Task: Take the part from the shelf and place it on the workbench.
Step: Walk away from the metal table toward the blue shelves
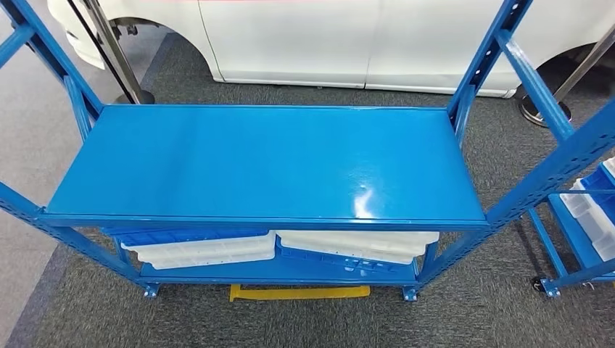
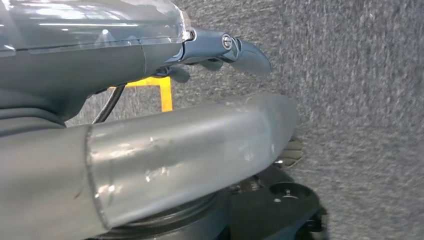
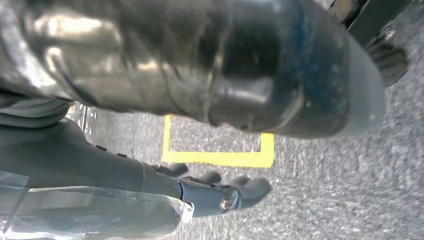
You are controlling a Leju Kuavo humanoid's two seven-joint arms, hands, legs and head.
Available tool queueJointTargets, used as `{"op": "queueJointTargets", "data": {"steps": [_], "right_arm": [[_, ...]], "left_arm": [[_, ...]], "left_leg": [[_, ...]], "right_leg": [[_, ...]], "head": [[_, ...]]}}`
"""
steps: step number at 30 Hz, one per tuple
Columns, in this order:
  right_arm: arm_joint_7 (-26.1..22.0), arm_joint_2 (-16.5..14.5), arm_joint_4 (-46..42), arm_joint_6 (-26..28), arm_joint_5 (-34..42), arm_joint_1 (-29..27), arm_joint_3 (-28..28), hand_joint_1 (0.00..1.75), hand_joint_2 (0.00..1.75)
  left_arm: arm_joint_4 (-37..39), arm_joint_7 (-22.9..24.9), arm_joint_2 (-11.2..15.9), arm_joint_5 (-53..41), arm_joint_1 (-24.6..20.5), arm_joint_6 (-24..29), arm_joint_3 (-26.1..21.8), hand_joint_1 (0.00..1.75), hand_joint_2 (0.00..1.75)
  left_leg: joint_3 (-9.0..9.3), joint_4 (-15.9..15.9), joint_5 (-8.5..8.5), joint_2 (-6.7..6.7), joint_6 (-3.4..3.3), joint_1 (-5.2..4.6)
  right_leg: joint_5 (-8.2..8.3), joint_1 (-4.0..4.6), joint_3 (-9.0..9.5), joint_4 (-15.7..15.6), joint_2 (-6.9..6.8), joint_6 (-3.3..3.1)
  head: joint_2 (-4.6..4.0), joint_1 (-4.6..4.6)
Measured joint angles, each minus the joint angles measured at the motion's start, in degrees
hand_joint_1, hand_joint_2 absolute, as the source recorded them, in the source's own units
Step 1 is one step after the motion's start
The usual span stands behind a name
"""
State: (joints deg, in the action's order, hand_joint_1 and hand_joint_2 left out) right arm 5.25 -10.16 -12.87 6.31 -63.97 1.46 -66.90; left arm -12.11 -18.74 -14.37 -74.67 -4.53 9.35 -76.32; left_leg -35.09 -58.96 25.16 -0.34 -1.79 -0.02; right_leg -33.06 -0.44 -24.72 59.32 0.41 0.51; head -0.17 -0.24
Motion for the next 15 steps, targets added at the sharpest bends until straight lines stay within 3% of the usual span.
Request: {"op": "queueJointTargets", "data": {"steps": [1,3,5,6,7,8,11,12,15], "right_arm": [[-0.03,0.03,-0.01,-0.03,-0.04,0.02,0.0,0.0,0.0],[-0.08,0.11,-0.01,-0.07,-0.11,0.06,0.0,0.0,0.0],[-0.08,0.13,-0.01,-0.11,-0.13,0.01,0.0,0.0,0.0],[-0.13,0.14,-0.01,-0.12,-0.16,-0.06,0.0,0.0,0.0],[-0.25,0.15,-0.01,-0.11,-0.21,-0.14,0.0,0.0,0.0],[-0.43,0.16,-0.01,-0.12,-0.22,-0.24,-0.01,0.0,0.0],[-1.09,0.33,-0.01,-0.43,0.31,-0.27,-0.3,0.0,0.0],[-1.22,0.39,-0.01,-0.55,0.57,-0.11,-0.46,0.0,0.0],[-1.32,0.43,-0.01,-0.6,0.9,0.2,-0.8,0.0,0.0]], "left_arm": [[0.0,-0.01,-0.01,0.07,-0.01,-0.01,0.0,0.0,0.0],[0.0,-0.02,-0.01,0.19,-0.11,-0.01,0.0,0.0,0.0],[0.0,-0.02,0.01,0.23,-0.2,-0.02,0.0,0.0,0.0],[0.0,-0.02,0.01,0.25,-0.19,-0.03,-0.01,0.0,0.0],[0.0,-0.02,0.01,0.29,-0.15,-0.05,-0.01,0.0,0.0],[0.0,-0.04,-0.01,0.35,-0.12,-0.07,-0.02,0.0,0.0],[0.0,-0.16,-0.08,0.53,-0.08,-0.02,-0.03,0.0,0.0],[-0.01,-0.17,-0.1,0.56,-0.05,0.03,-0.04,0.0,0.0],[-0.01,-0.16,-0.14,0.62,-0.15,0.19,-0.05,0.0,0.0]], "left_leg": [[0.87,0.48,0.21,-0.03,-0.38,0.05],[2.48,1.14,0.95,-0.03,-0.99,-0.02],[3.86,1.26,2.03,-0.05,-1.3,-0.18],[4.69,1.26,2.63,-0.1,-1.34,-0.26],[5.59,1.25,3.26,-0.17,-1.31,-0.32],[6.55,1.25,3.92,-0.07,-1.25,-0.38],[8.99,1.09,6.16,0.72,-0.82,-0.64],[9.37,1.09,6.76,1.04,-0.53,-0.74],[9.8,0.49,7.17,1.81,0.39,-0.82]], "right_leg": [[0.17,-0.06,-0.86,1.86,-0.05,0.24],[-0.93,-0.17,-4.77,8.13,-0.09,0.5],[-4.12,-0.19,-9.62,13.43,-0.1,0.58],[-5.35,-0.2,-11.32,14.24,-0.1,0.58],[-5.53,-0.19,-12.32,13.59,-0.1,0.49],[-4.2,-0.11,-12.63,11.54,-0.21,0.29],[5.24,0.67,-12.1,3.3,-2.18,-0.92],[7.34,0.92,-12.04,2.06,-2.56,-1.24],[8.2,0.79,-11.64,1.27,-1.26,-1.73]], "head": [[0.0,0.01],[0.0,0.02],[0.0,0.02],[0.0,0.02],[0.0,0.02],[0.0,0.03],[0.0,0.05],[0.0,0.07],[0.0,0.13]]}}
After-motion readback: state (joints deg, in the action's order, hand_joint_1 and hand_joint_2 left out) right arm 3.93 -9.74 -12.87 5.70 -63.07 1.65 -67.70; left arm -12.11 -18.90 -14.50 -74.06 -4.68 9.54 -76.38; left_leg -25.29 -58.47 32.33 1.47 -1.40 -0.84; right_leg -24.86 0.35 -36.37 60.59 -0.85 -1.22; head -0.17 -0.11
